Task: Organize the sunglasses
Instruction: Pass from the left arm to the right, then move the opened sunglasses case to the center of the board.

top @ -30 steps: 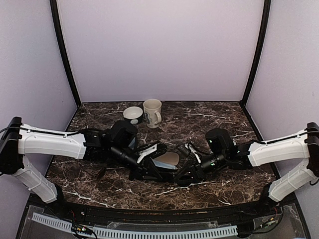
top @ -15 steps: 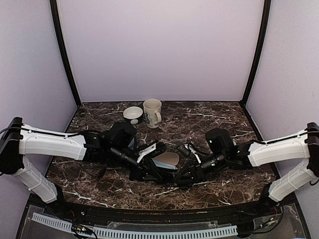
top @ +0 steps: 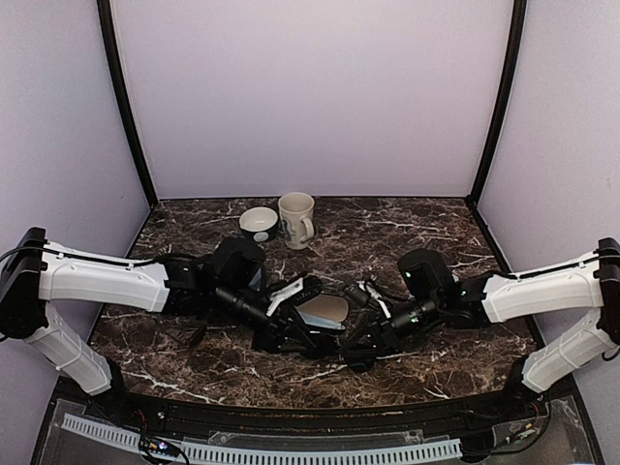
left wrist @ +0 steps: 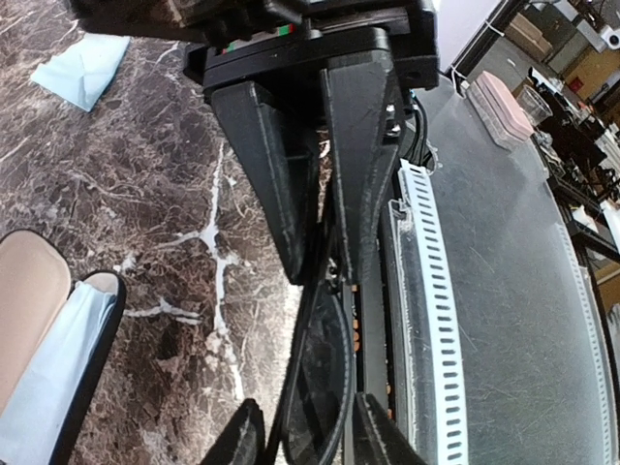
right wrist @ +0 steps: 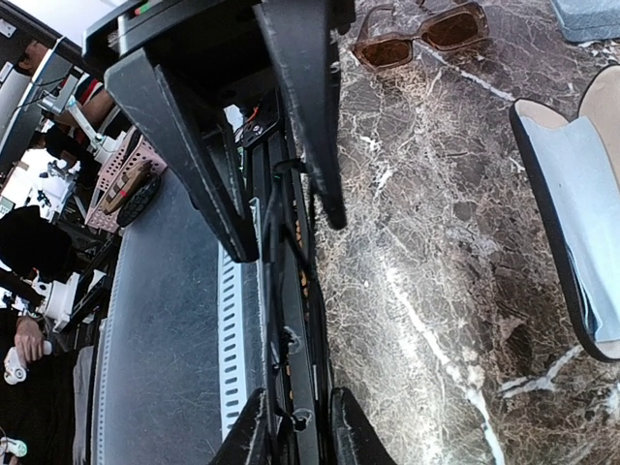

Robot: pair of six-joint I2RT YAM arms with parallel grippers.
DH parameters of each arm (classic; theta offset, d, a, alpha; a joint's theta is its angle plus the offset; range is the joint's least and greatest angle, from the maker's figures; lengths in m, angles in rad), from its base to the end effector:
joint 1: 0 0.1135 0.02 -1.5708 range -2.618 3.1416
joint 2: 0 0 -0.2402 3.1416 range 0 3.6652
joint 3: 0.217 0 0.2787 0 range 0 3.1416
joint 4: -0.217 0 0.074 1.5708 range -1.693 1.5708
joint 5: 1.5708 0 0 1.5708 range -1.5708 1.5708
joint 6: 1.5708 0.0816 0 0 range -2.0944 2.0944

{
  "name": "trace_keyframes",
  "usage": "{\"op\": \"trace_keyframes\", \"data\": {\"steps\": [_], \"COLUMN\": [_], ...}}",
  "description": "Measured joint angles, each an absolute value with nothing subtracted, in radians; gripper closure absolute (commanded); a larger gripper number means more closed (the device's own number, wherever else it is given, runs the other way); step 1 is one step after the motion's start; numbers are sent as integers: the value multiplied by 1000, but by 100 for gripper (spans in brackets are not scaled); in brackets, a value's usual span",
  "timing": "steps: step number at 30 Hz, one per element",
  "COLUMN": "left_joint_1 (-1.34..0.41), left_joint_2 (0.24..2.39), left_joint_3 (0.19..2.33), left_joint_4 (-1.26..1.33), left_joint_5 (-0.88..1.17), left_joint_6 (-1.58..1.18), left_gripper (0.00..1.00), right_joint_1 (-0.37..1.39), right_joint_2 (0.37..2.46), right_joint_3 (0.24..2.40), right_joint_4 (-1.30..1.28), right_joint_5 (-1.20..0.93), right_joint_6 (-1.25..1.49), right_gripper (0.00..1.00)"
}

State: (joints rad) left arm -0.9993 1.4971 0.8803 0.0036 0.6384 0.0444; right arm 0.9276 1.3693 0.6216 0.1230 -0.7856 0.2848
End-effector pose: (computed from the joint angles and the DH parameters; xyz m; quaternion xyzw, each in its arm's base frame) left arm 0.1609 -0.3402 0.1643 0.5454 0.6585 -0.4484 0.2605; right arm 0.1452 0.2900 0.1308 -0.4252 0.7252 0.5198 0.1518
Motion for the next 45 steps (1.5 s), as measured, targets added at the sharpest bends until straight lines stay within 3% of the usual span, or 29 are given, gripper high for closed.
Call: {"op": "trace_keyframes", "data": {"steps": [6, 17, 22, 32, 41, 45], "left_joint_1": [-997, -953, -891, -704, -626, -626], "left_joint_2": [1484, 1417, 1414, 1600, 1826, 1887], "left_joint_3": [860, 817, 818, 978, 1074, 1120], "left_joint_4": [38, 89, 103, 59, 41, 29], "left_joint_5": [601, 528, 395, 278, 439, 526], "left_joint_6": [36, 11, -49, -156, -160, -155], "left_gripper": [42, 34, 29, 30, 27, 32], "right_joint_1": [928, 917, 876, 808, 790, 787], "right_joint_2": [1369, 1370, 1377, 1365, 1328, 1314], "right_joint_3": [632, 652, 671, 673, 658, 647], "right_joint_4": [75, -8, -41, -71, -68, -68], "right_joint_5": [-780, -743, -703, -657, -653, -654], "right_joint_6": [268, 232, 218, 219, 222, 223], "right_gripper": [83, 85, 87, 87, 87, 87]}}
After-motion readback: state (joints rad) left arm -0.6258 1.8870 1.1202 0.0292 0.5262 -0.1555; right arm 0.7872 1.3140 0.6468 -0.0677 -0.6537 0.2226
